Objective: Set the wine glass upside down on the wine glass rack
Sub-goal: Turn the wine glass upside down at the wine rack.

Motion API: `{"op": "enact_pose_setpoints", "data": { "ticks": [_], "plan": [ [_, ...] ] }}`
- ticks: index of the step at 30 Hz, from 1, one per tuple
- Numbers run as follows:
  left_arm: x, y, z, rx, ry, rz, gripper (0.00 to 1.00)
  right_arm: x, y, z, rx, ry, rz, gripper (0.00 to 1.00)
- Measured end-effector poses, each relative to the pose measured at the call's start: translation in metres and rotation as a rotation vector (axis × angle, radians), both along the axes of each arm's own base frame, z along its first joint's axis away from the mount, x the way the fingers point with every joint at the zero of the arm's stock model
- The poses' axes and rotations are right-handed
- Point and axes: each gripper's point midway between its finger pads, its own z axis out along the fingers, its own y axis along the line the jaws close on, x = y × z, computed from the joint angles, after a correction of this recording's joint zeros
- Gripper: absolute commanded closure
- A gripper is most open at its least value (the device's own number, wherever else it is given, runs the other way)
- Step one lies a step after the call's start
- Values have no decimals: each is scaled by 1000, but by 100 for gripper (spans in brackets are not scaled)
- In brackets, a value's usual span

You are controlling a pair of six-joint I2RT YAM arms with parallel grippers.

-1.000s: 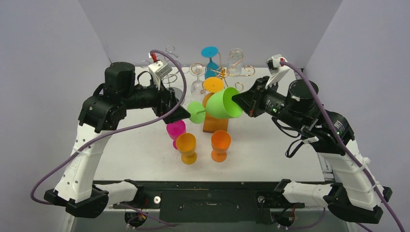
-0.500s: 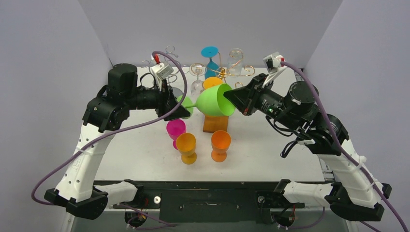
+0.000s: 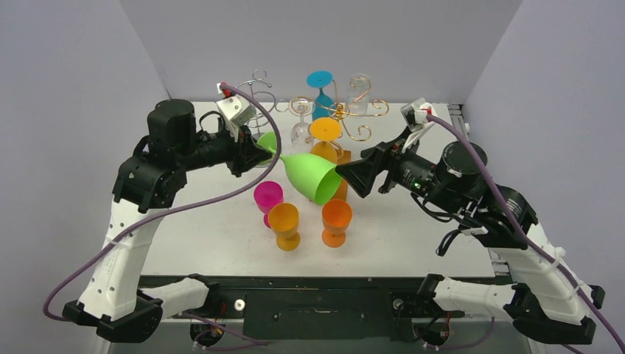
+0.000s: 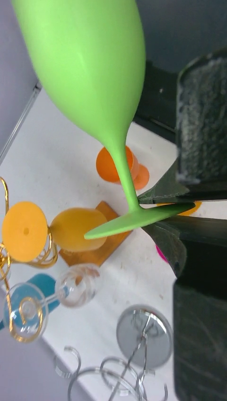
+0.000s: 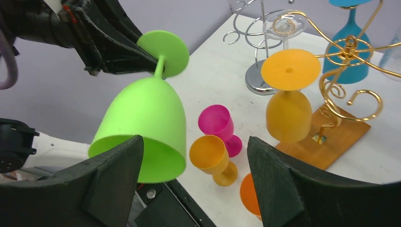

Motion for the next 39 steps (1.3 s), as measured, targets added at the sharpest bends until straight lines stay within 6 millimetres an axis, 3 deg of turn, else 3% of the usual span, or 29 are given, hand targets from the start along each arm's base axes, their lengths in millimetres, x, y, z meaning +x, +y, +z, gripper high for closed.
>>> {"op": "enact_pose_setpoints", "data": {
  "ticks": [6,11,14,19,22,25,29,39],
  "plan": [
    [-7,24,27,98,-363,1,93,-17,-30,2,-49,-40,-3,15],
    [-28,38,41,177,-762,-62,94,-31,-29,13,-35,-73,66,15],
    [-39,39,45,208,-973,-108,95,-35,-13,9,-28,-68,140,15],
    [-49,34,68,210,-1236,-148,96,-41,38,-15,-65,-44,276,15],
    [-54,32,77,207,-1348,-165,98,-50,72,-42,-116,-39,359,15],
    [-64,29,80,202,-1440,-196,99,-57,93,-66,-150,-50,416,15],
    [-75,25,88,182,-1522,-235,99,-57,106,-80,-140,-88,440,15],
    [-95,22,102,147,-1646,-286,97,-69,130,-73,-79,-153,568,15]
  ]
}}
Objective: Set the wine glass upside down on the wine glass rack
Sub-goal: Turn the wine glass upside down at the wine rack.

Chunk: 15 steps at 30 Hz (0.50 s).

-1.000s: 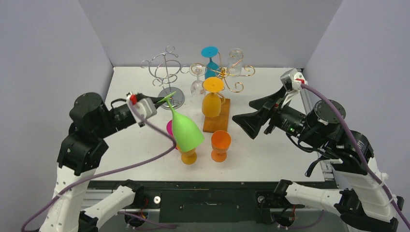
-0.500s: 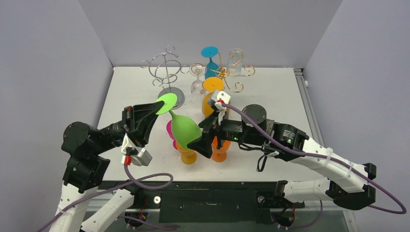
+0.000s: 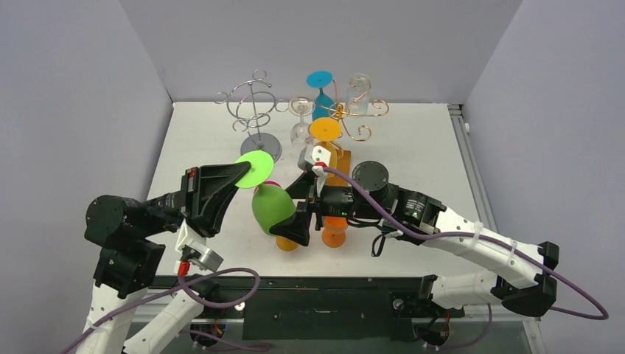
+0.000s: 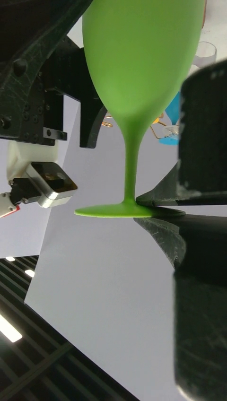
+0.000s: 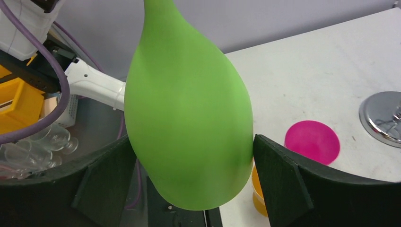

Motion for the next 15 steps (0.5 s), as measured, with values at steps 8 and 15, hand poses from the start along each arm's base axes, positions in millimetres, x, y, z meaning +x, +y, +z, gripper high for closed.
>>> {"op": "enact_pose_setpoints", "data": {
  "ticks": [8,15],
  "plan": [
    [-5,-3,-3,12,10,-35,99,-13,17,-8,2,18,121,15],
    [-7,-4,3,-11,-18,-44,96,-24,20,2,50,26,188,29]
  ]
}}
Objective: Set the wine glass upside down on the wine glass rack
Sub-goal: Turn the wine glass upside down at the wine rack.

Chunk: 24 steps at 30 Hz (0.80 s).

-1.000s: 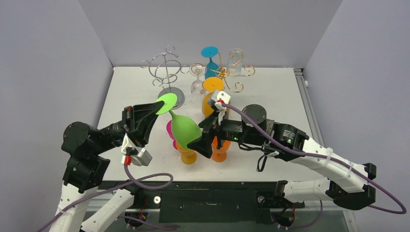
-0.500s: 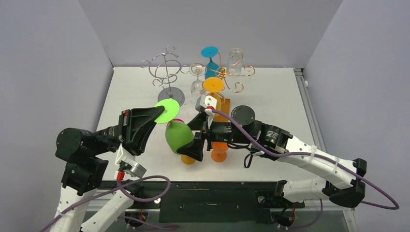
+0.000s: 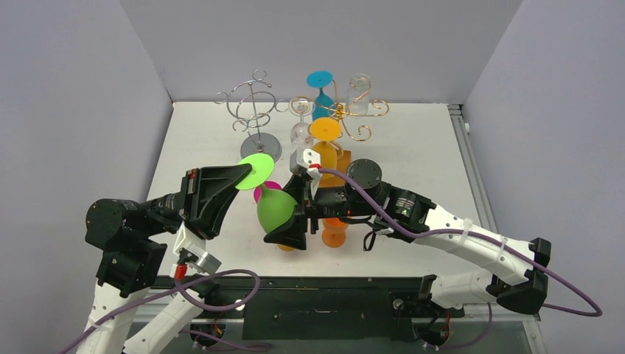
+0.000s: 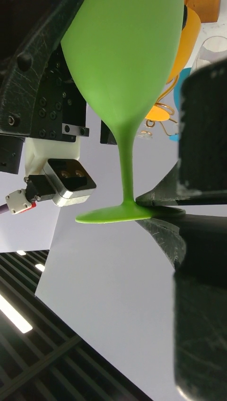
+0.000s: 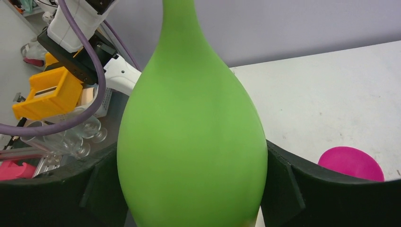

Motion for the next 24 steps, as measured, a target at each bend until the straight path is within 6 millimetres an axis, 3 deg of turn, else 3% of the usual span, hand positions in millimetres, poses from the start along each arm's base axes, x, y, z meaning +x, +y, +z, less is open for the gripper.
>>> {"op": "enact_pose_setpoints", "data": {
  "ticks": [3,4,6,7,8,13,19,21,24],
  "plan": [
    [2,1,1,-19,3,5,83,2,-1,0,8,6,8,36],
    [4,1,1,-26,3,13,73,5,-2,0,9,12,4,37],
    [8,2,1,-35,8,29,25,11,-5,-3,11,29,-7,39],
    [9,3,3,-41,1,39,11,16,-8,-5,8,39,-24,40],
    [10,4,5,-48,-4,48,4,25,-14,-9,3,48,-51,40],
    [16,9,7,-65,6,86,4,65,-59,0,7,16,-234,39],
    [27,21,13,-96,121,172,4,112,-152,29,60,-123,-595,42],
    [32,26,16,-125,189,202,4,128,-185,27,57,-154,-737,42],
    [43,33,16,-184,327,247,4,151,-213,6,14,-160,-881,44]
  ]
}}
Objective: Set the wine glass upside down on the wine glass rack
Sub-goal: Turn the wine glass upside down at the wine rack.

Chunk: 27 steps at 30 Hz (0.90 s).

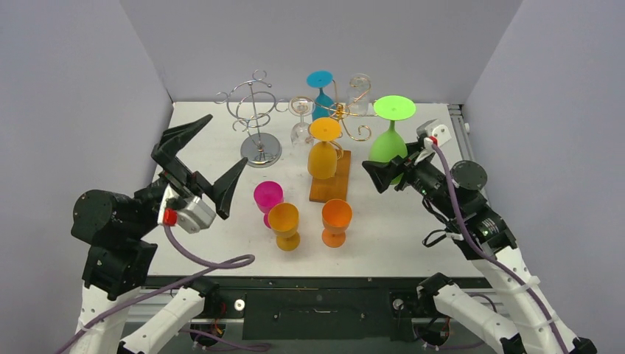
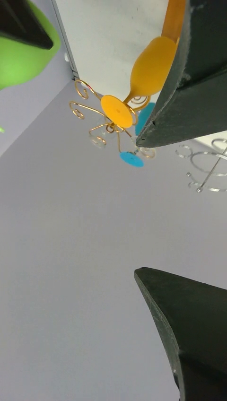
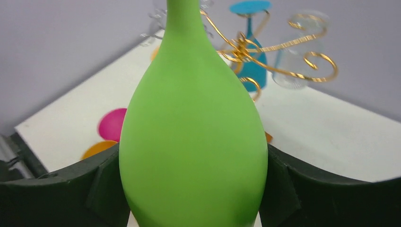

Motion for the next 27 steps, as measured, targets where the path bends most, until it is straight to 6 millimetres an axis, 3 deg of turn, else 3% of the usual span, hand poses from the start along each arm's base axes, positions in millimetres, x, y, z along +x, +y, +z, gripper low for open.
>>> {"op": "enact_pose_setpoints", "data": {
  "ticks": [5,9,16,27],
  "plan": [
    [22,11,-13,-114,269,81,4,36,-28,-70,-84,128,-152,47],
    [32,15,-45,-151,477,128,4,54,-42,-118,-139,223,-216,47],
    [31,15,-95,-157,702,153,4,79,-41,-123,-149,201,-236,47],
    [18,10,-112,-176,833,118,4,115,-23,-157,-175,257,-206,50]
  ]
}}
